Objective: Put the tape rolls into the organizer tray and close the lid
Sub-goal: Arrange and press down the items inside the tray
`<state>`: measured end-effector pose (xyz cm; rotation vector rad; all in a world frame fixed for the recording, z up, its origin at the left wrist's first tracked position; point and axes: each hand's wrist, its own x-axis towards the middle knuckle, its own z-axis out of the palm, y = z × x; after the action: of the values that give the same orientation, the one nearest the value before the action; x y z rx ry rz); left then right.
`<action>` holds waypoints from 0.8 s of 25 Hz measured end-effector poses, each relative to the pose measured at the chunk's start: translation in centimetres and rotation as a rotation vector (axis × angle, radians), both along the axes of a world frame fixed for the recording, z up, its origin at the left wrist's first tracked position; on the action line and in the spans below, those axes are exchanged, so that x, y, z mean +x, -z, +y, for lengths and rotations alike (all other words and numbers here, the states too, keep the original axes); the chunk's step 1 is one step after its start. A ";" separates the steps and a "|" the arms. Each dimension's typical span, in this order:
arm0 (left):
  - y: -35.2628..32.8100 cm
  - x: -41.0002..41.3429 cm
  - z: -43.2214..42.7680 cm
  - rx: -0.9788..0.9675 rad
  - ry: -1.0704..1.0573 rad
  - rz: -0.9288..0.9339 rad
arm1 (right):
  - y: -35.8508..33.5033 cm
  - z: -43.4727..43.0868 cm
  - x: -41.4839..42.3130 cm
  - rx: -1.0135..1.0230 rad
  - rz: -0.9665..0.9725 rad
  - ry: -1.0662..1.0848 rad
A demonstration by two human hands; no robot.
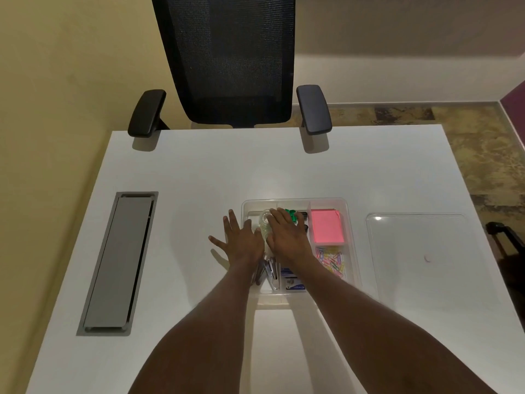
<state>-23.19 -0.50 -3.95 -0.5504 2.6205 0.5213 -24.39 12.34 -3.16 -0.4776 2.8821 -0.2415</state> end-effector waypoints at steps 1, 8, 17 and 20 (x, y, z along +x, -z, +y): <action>-0.1 0.2 -0.1 -0.023 0.004 0.007 | -0.1 0.2 0.3 0.017 0.045 0.006; -0.5 1.2 0.3 -0.059 0.022 0.000 | -0.4 -0.3 1.8 0.074 0.083 -0.048; -0.2 1.7 0.2 0.056 -0.022 -0.032 | 0.9 -0.4 3.1 0.068 0.016 -0.056; 0.1 1.8 0.2 0.054 -0.018 -0.041 | 1.1 -0.7 3.6 0.088 0.004 -0.036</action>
<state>-21.41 -0.28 -4.00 -0.5626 2.5567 0.5786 -20.78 11.68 -4.27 -0.5134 2.8707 -0.1079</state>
